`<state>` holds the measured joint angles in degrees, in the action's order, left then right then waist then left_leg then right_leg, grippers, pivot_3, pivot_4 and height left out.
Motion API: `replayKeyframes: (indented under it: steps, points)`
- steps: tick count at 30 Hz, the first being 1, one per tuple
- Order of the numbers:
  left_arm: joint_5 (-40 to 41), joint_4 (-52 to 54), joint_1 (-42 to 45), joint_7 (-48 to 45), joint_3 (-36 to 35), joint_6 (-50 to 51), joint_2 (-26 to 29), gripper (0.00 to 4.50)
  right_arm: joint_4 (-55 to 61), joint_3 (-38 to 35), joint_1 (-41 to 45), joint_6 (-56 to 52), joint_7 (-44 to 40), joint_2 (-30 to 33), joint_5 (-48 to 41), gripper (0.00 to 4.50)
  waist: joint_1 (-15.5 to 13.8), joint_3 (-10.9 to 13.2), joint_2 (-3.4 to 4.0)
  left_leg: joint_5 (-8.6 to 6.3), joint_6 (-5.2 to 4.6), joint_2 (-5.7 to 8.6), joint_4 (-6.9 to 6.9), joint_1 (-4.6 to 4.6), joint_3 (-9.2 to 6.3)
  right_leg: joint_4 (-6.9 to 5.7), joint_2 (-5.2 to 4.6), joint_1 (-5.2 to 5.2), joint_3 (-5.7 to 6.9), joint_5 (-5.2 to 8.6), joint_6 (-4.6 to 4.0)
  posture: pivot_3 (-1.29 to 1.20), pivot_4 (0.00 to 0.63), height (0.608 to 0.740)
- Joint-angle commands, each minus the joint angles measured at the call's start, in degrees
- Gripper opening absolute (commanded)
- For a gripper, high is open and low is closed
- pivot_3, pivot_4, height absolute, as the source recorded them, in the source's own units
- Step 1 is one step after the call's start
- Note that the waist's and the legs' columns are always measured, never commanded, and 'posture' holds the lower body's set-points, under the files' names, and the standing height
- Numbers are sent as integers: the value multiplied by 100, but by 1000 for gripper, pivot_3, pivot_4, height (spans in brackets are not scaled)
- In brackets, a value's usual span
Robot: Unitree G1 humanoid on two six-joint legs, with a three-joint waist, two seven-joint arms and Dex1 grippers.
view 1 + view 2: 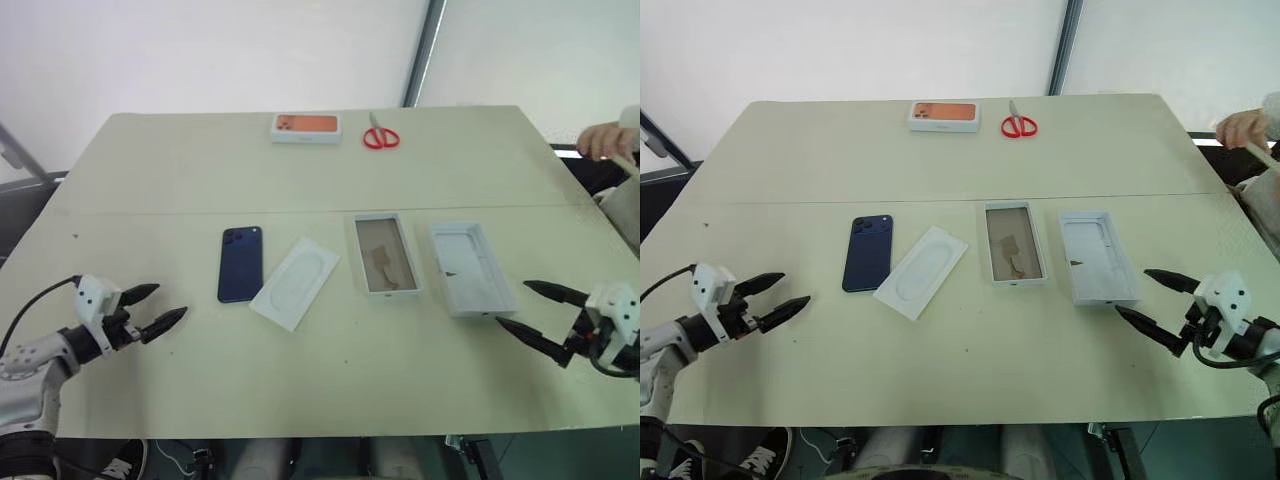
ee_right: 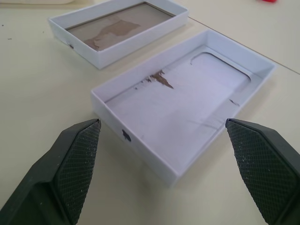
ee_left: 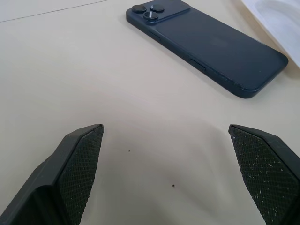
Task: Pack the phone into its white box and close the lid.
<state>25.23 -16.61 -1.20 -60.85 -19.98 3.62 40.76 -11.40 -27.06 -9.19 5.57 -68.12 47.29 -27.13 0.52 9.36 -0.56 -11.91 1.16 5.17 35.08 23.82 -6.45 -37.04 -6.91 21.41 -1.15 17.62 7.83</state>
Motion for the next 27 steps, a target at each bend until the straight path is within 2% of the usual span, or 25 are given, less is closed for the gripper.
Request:
replayKeyframes:
  steps: [1,23,27]
  points:
    - [83,187,-25,31,-140,-38,6,4500,37,-209,41,47,-27,97,-83,4457,3,0,1,0,0,0,0,0,0,0,0,0,0,0,0,0,150,740]
    - [210,802,165,130,15,384,-84,4500,158,73,393,65,113,-19,85,4457,4,0,2,0,0,-2,-1,0,2,0,2,1,1,1,-1,0,150,740]
    - [209,1040,250,297,247,1085,6,4500,282,172,493,2,175,-20,85,4457,-2,0,2,0,0,-2,1,0,1,0,2,0,1,1,-2,0,150,740]
